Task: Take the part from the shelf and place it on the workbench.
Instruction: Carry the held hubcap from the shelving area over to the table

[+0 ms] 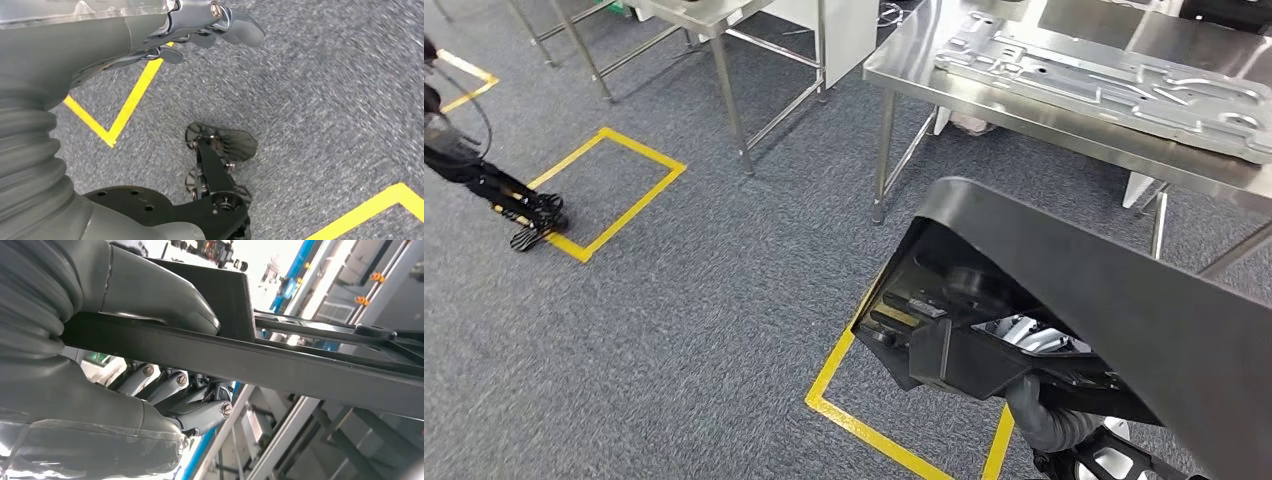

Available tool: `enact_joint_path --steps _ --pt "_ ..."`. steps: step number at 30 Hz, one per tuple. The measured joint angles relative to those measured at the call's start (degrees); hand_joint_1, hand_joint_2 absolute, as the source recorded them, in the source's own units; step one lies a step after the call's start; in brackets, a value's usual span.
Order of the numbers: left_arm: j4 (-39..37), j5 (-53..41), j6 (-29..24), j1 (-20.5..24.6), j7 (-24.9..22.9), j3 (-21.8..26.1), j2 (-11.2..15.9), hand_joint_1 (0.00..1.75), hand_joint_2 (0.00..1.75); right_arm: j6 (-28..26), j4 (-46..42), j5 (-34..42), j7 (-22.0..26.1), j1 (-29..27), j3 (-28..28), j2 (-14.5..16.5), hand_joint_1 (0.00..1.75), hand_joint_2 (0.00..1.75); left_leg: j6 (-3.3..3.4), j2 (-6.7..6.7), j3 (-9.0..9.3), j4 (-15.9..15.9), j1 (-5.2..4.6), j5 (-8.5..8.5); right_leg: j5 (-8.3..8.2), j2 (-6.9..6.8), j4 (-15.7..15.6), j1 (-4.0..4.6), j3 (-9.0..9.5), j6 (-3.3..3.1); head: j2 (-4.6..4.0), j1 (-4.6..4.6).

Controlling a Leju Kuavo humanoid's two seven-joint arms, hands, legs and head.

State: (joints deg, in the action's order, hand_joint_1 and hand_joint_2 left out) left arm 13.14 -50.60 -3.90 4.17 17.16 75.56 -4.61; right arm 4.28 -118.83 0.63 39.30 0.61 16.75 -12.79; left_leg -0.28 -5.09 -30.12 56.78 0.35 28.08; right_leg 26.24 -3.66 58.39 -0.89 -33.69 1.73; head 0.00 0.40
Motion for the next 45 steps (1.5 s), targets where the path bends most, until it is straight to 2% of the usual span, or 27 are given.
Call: enact_joint_path --steps 1,3,5,7,9,10,11,12,14,16,18,19,21,23,25,26,27,29,31,34,36,38,40,41,42,44,45 --pt "0.0 0.0 -0.1 0.1 -0.1 0.0 0.0 0.0 1.75 0.1 0.0 0.0 0.0 0.1 0.0 0.0 1.75 1.75 -0.35 -0.48 0.15 0.1 -0.13 0.19 0.06 -0.09 -0.6 0.19 0.24 -0.41 0.0 -0.03" --pt "0.0 0.1 -0.3 0.2 -0.2 0.0 0.0 0.0 1.75 0.4 -0.1 0.2 0.0 0.1 0.0 0.0 1.75 1.75 -0.98 -1.34 0.52 0.0 -0.06 0.51 -0.07 1.27 -0.7 0.19 0.18 -1.09 0.0 -0.07" --pt "0.0 0.1 -0.3 0.3 -0.2 0.0 0.0 0.0 1.75 0.7 -0.3 0.4 0.0 0.2 0.0 0.0 1.75 1.75 -1.54 0.29 0.08 1.9 0.2 2.04 -0.32 2.46 -1.0 -0.11 0.38 -1.76 -0.01 -0.19" --pt "0.0 0.1 -0.4 0.2 -0.2 0.0 0.0 0.0 1.75 1.0 -0.4 0.7 0.0 0.4 0.0 0.0 1.75 1.75 -1.87 3.23 -2.57 8.1 0.38 5.57 -0.45 3.57 -1.2 -0.26 0.49 -2.2 0.0 -0.39" --pt "0.0 0.2 -0.4 0.0 -0.2 0.0 -0.1 0.0 1.75 1.4 -0.4 1.0 0.0 0.4 0.0 0.0 1.75 1.75 -2.0 4.37 -6.38 15.9 0.39 8.55 -0.44 4.96 -1.1 -0.09 0.5 -2.34 0.0 -0.48" --pt "0.0 0.2 -0.4 -0.1 -0.2 0.0 -0.1 0.0 1.75 1.7 -0.3 1.2 0.0 0.5 0.0 0.0 1.75 1.75 -1.96 4.57 -7.49 17.8 0.39 8.6 -0.43 5.78 -1.1 0.0 0.54 -2.36 0.0 -0.48" --pt "0.0 0.2 -0.4 -0.1 -0.2 0.0 -0.1 0.0 1.75 1.9 -0.3 1.3 0.0 0.6 0.0 0.0 1.75 1.75 -1.82 4.69 -7.4 16.9 0.38 7.26 -0.42 6.58 -1.1 0.06 0.62 -2.35 0.0 -0.48" --pt "0.0 0.2 -0.4 -0.1 -0.2 0.0 -0.1 0.0 1.75 2.0 -0.2 1.3 0.0 0.8 0.0 0.0 1.75 1.75 -1.6 5.05 -6.26 13.8 0.38 4.95 -0.4 7.37 -1.1 0.08 0.73 -2.33 0.0 -0.48" --pt "0.0 0.2 -0.4 0.0 -0.2 0.0 -0.1 0.0 1.75 2.1 0.0 1.4 0.0 1.4 0.0 0.0 1.75 1.75 -1.02 7.73 -3.07 5.4 0.49 0.66 -0.37 8.79 -0.9 0.11 0.7 -2.08 -0.01 -0.45" --pt "0.0 0.1 -0.4 0.0 -0.2 0.0 -0.1 0.0 1.75 2.1 0.3 1.6 0.0 2.1 0.0 0.1 1.75 1.75 -0.56 10.05 -1.6 1.2 0.52 -0.63 -0.51 10.15 -0.8 0.0 0.18 -1.42 -0.01 -0.45" --pt "0.0 0.2 -0.4 0.1 -0.2 0.1 -0.1 0.0 1.75 2.2 0.8 2.0 0.0 2.8 0.1 0.1 1.75 1.75 -0.06 9.44 -1.44 0.7 0.49 -0.57 -0.86 11.58 -0.9 -0.18 -0.3 -0.53 0.0 -0.47" --pt "0.0 0.2 -0.4 0.2 -0.2 0.1 -0.1 0.0 1.75 2.2 1.1 2.3 0.0 3.1 0.1 0.1 1.75 1.75 0.29 8.73 -1.34 0.5 0.57 -0.75 -0.81 11.46 -0.9 -0.16 -0.47 -0.21 0.0 -0.44" --pt "0.0 0.3 -0.5 0.3 -0.2 0.1 -0.1 0.0 1.75 2.3 1.6 2.6 0.0 4.1 0.3 0.1 1.75 1.75 0.98 7.11 -1.18 -0.1 0.82 -1.11 1.02 8.71 2.0 0.04 -1.97 0.21 0.0 -0.07" --pt "0.0 0.3 -0.6 0.2 -0.2 0.2 -0.1 0.0 1.75 2.3 2.4 2.8 0.0 5.0 0.5 0.2 1.75 1.75 1.36 5.45 -1.16 -0.2 0.63 -1.11 4.73 5.19 9.2 0.02 -5.41 0.54 0.0 0.3" --pt "0.0 0.4 -0.6 0.1 -0.3 0.2 0.0 0.0 1.75 2.5 3.3 3.2 0.0 5.4 0.7 0.2 1.75 1.75 1.44 3.86 -1.18 -0.1 0.43 -0.99 6.57 4.11 14.9 -0.09 -8.03 0.83 -0.01 0.32" --pt "0.0 0.4 -0.6 0.1 -0.3 0.2 0.0 0.0 1.75 2.6 3.7 3.4 0.0 5.5 0.8 0.2 1.75 1.75 1.41 3.14 -1.15 -0.1 0.38 -0.91 5.94 3.89 14.8 -0.12 -7.86 0.86 0.0 0.33" --pt "0.0 0.4 -0.6 0.1 -0.4 0.2 -0.1 0.0 1.75 2.7 4.0 3.5 0.0 5.6 0.9 0.2 1.75 1.75 1.33 2.48 -1.06 -0.1 0.36 -0.81 4.37 3.55 12.3 -0.11 -6.46 0.79 0.0 0.33" --pt "0.0 0.4 -0.4 0.2 -0.4 0.2 -0.1 0.0 1.75 2.8 4.4 3.6 0.0 5.9 1.0 0.2 1.75 1.75 0.98 1.32 -0.76 0.0 0.16 -0.49 0.93 1.65 4.1 0.21 -1.95 0.32 0.0 0.32" --pt "0.0 0.4 -0.3 0.2 -0.3 0.2 -0.1 0.0 1.75 2.7 4.8 3.6 0.0 6.4 1.1 0.3 1.75 1.75 0.46 0.37 -0.51 0.2 -0.14 -0.15 -0.34 0.35 -0.7 0.67 0.44 -0.44 0.0 0.28" --pt "0.0 0.4 -0.1 0.3 -0.3 0.2 -0.1 0.0 1.75 2.7 5.3 3.7 0.0 6.5 1.1 0.3 1.75 1.75 -0.42 -0.56 -0.19 0.3 -0.17 0.27 -0.38 1.7 -1.2 0.68 0.36 -1.38 0.0 0.26" --pt "0.0 0.5 0.2 0.4 -0.2 0.2 0.0 0.0 1.75 2.8 5.5 3.8 0.0 6.8 1.2 0.3 1.75 1.75 -1.03 1.42 -1.07 2.8 0.07 2.09 -0.62 2.8 -1.5 0.33 0.5 -1.99 0.0 0.19" --pt "0.0 0.5 0.4 0.2 -0.1 0.2 0.0 0.0 1.75 2.8 5.8 3.9 0.0 7.1 1.3 0.4 1.75 1.75 -1.43 3.96 -4.25 9.8 0.25 5.8 -0.72 3.9 -1.6 0.21 0.55 -2.34 -0.01 0.08" --pt "0.0 0.6 0.6 0.0 -0.1 0.3 0.0 0.0 1.75 2.9 6.1 4.0 0.0 7.2 1.5 0.5 1.75 1.75 -1.62 4.55 -7.65 16.7 0.29 8.05 -0.72 5.27 -1.5 0.26 0.55 -2.43 0.0 0.05" --pt "0.0 0.7 0.7 -0.1 0.0 0.3 0.0 0.0 1.75 2.9 6.3 4.0 0.0 7.1 1.6 0.5 1.75 1.75 -1.61 4.61 -8.16 17.3 0.3 7.48 -0.7 6.04 -1.4 0.27 0.59 -2.44 0.0 0.04" --pt "0.0 0.7 0.8 -0.1 0.0 0.3 0.0 0.0 1.75 2.9 6.5 4.0 0.0 7.1 1.7 0.5 1.75 1.75 -1.52 4.75 -7.55 15.6 0.32 5.77 -0.69 6.83 -1.3 0.26 0.65 -2.4 0.0 0.04" --pt "0.0 0.7 1.3 -0.1 0.0 0.3 0.0 0.0 1.75 2.9 6.8 4.0 0.0 7.2 1.8 0.5 1.75 1.75 -1.13 6.6 -4.22 7.6 0.44 1.35 -0.6 8.3 -1.2 0.28 0.74 -2.2 -0.01 0.05" --pt "0.0 0.6 1.6 -0.1 0.0 0.3 0.0 0.0 1.75 2.9 6.8 4.1 0.0 7.2 1.8 0.5 1.75 1.75 -0.9 7.76 -2.78 4.1 0.54 0.04 -0.57 8.99 -1.0 0.31 0.64 -1.97 -0.01 0.07"
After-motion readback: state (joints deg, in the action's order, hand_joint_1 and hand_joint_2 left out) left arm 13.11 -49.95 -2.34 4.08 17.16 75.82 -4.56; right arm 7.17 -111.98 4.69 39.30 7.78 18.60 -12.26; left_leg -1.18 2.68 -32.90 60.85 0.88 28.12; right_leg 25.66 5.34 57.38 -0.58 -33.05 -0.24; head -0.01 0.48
